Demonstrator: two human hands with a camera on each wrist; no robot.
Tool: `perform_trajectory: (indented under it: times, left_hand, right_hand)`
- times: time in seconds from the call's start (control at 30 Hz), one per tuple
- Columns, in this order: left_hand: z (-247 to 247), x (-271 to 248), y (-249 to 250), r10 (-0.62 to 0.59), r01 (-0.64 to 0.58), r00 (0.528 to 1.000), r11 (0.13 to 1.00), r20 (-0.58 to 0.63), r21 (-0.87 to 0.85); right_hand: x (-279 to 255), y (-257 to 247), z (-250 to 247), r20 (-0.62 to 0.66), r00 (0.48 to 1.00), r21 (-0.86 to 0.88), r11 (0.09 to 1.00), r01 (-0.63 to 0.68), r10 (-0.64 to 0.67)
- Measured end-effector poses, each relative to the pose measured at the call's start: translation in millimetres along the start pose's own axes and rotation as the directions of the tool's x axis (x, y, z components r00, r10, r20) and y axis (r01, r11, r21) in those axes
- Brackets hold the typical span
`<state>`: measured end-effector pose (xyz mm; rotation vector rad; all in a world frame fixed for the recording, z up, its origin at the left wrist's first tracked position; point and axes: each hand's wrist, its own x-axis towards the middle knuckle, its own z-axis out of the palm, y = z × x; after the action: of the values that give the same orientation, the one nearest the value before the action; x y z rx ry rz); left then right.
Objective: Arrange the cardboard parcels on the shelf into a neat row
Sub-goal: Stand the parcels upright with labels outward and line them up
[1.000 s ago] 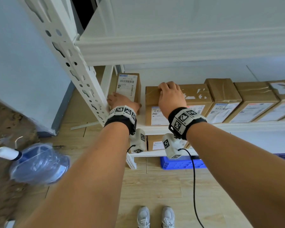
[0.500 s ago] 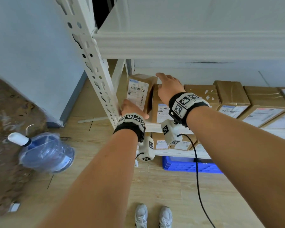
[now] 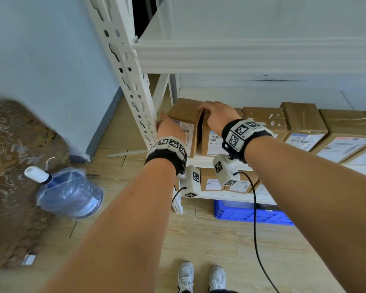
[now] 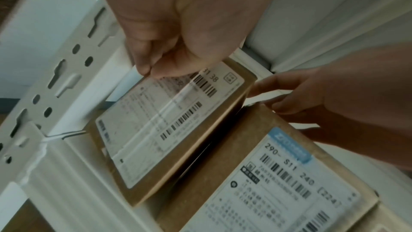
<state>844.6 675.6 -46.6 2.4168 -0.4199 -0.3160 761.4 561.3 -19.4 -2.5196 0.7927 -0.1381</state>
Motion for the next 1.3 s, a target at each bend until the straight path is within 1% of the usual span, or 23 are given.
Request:
perform_trajectory:
  times: [0.1, 0.17, 0.27, 0.37, 0.43, 0.47, 0.53, 0.63, 0.8, 0.97, 1.17, 1.3]
  left_hand:
    - [-0.5, -4.9, -0.7, 0.074, -0.075, 0.997, 0.997, 0.023, 0.021]
    - [0.0, -8.4, -1.0, 0.108, -0.109, 0.994, 0.994, 0.023, 0.031]
    - [-2.0, -11.5, -1.2, 0.153, -0.152, 0.988, 0.988, -0.026, 0.037]
    - [-5.8, -11.4, -0.9, 0.234, -0.229, 0.969, 0.971, -0.075, 0.066]
    - [-6.9, -11.4, 1.0, 0.263, -0.258, 0.958, 0.964, -0.110, 0.056]
    - [-6.2, -11.4, 2.6, 0.267, -0.264, 0.956, 0.964, -0.120, 0.040]
    - [-2.9, -11.6, 6.0, 0.261, -0.261, 0.960, 0.965, -0.098, 0.017]
    - [6.8, -11.2, 4.9, 0.235, -0.230, 0.972, 0.966, -0.022, 0.120]
    - [16.8, -12.2, 0.8, 0.230, -0.212, 0.972, 0.949, -0.052, 0.236]
    - [21.3, -3.0, 0.4, 0.229, -0.214, 0.973, 0.947, -0.037, 0.240]
    - [27.9, 7.7, 0.7, 0.246, -0.226, 0.968, 0.938, -0.046, 0.261]
    - [31.7, 17.4, 2.8, 0.257, -0.243, 0.966, 0.933, -0.020, 0.265]
  right_hand:
    - [-0.7, 3.4, 3.2, -0.011, 1.000, 0.010, 1.000, 0.010, -0.010]
    - [-2.2, 6.5, 3.3, -0.046, 0.999, -0.003, 1.000, -0.014, 0.014]
    - [-6.1, 14.6, 2.4, -0.093, 0.993, -0.005, 0.997, -0.079, 0.078]
    - [-8.7, 22.3, 3.8, -0.109, 0.991, -0.026, 0.996, -0.081, 0.078]
    - [-9.0, 25.7, 6.0, -0.111, 0.992, -0.039, 0.997, -0.070, 0.065]
    - [-8.6, 27.1, 7.0, -0.108, 0.993, -0.040, 0.997, -0.060, 0.056]
    - [-8.8, 29.2, 7.8, -0.095, 0.995, -0.033, 0.999, -0.043, 0.040]
    - [-10.2, 31.0, 6.1, -0.077, 0.997, -0.019, 1.000, -0.024, 0.022]
    - [-14.6, 30.9, 2.0, -0.030, 0.999, -0.034, 0.999, 0.024, -0.025]
    - [-17.1, 29.6, -1.6, 0.001, 0.999, -0.036, 0.999, 0.038, -0.038]
    - [-18.2, 27.8, 1.1, -0.036, 0.999, -0.029, 0.999, 0.025, -0.026]
    - [-13.9, 30.5, 7.2, -0.058, 0.998, -0.049, 0.998, 0.036, -0.039]
